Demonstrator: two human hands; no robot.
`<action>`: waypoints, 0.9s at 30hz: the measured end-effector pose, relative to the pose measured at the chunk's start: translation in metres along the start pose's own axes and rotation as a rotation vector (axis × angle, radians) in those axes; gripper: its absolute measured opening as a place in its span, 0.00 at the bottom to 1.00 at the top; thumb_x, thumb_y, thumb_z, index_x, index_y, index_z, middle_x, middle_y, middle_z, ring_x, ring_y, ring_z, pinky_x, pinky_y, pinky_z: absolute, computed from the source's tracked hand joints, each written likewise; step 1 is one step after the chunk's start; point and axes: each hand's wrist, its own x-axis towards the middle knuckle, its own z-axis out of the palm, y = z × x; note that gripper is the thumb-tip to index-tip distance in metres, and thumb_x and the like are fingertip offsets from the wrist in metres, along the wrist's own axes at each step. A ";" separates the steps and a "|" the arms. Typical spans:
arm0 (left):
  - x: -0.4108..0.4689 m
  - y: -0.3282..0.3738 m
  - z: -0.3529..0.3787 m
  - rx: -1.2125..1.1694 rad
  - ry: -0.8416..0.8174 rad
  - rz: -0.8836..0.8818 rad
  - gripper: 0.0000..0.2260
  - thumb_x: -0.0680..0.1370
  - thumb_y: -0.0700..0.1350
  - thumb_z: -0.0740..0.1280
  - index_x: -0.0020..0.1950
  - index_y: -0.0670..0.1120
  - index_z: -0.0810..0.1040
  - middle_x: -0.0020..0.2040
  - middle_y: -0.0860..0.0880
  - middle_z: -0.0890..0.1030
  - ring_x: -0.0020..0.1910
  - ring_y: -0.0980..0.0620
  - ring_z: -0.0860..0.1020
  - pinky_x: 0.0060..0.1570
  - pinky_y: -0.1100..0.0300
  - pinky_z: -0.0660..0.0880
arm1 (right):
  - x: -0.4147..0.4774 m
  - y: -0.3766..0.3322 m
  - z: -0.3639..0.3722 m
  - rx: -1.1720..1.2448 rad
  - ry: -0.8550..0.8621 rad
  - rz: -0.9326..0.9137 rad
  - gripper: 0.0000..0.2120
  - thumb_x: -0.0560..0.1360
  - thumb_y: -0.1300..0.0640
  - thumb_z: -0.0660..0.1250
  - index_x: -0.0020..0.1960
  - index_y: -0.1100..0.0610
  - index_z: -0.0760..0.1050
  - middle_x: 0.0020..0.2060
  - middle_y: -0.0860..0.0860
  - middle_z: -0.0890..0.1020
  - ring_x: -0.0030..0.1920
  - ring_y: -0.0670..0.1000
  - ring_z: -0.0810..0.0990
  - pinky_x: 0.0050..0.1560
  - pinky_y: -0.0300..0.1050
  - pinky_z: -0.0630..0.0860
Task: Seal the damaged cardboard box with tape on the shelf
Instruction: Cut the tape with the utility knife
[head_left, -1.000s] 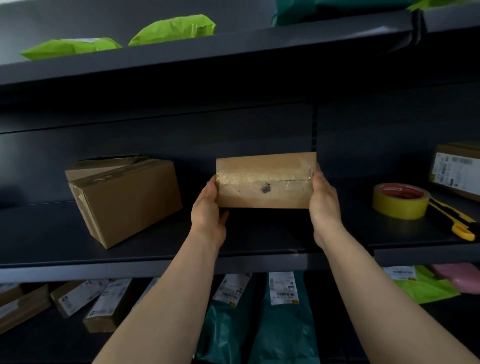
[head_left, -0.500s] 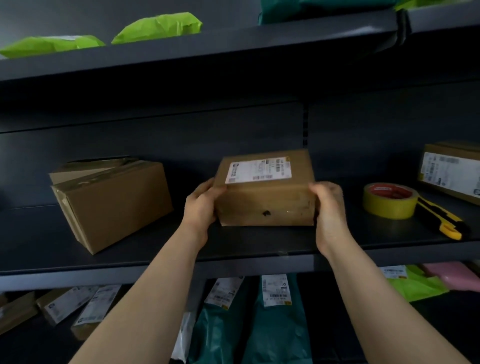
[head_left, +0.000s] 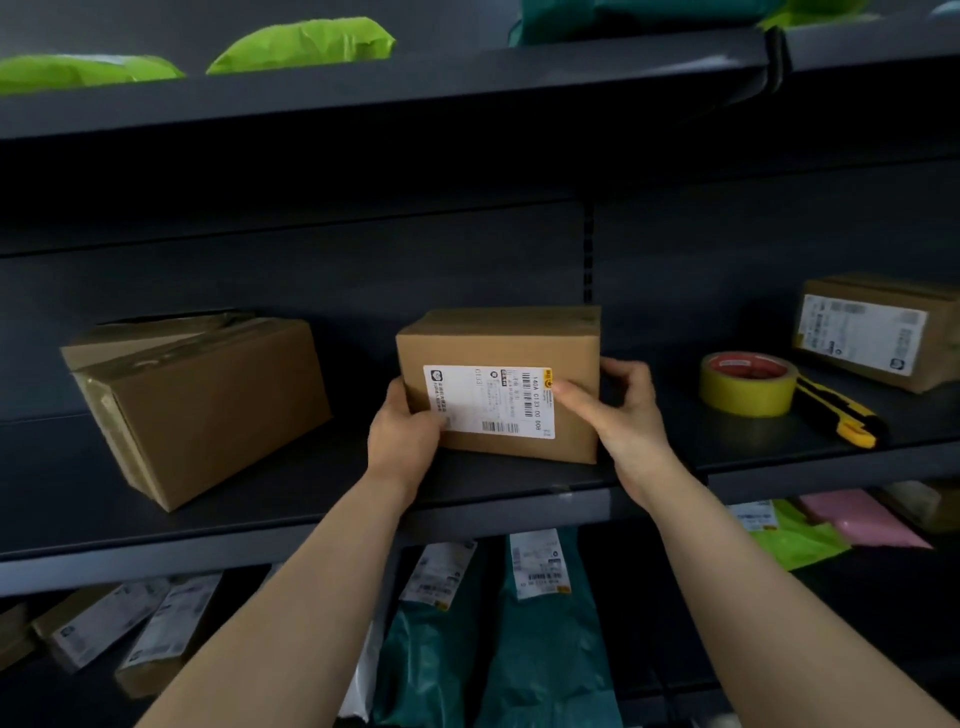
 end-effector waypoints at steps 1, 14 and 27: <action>0.000 0.000 0.000 0.018 -0.014 0.002 0.15 0.73 0.39 0.67 0.57 0.52 0.72 0.52 0.52 0.79 0.55 0.47 0.77 0.60 0.47 0.74 | -0.002 0.000 -0.001 0.024 -0.012 0.004 0.41 0.57 0.42 0.81 0.63 0.49 0.66 0.62 0.48 0.73 0.58 0.44 0.75 0.58 0.43 0.74; -0.017 0.052 0.047 -0.165 -0.204 0.251 0.27 0.77 0.36 0.62 0.77 0.47 0.63 0.68 0.50 0.73 0.68 0.48 0.71 0.64 0.58 0.67 | -0.049 -0.038 -0.040 -0.179 0.282 -0.151 0.58 0.52 0.44 0.83 0.75 0.48 0.56 0.68 0.45 0.66 0.66 0.45 0.68 0.66 0.46 0.69; -0.120 0.192 0.283 -0.027 -0.663 0.607 0.26 0.77 0.41 0.67 0.75 0.50 0.67 0.69 0.52 0.70 0.66 0.52 0.72 0.64 0.53 0.73 | -0.068 -0.057 -0.256 -0.268 1.023 -0.232 0.57 0.55 0.45 0.82 0.75 0.50 0.54 0.69 0.49 0.63 0.70 0.52 0.65 0.70 0.61 0.65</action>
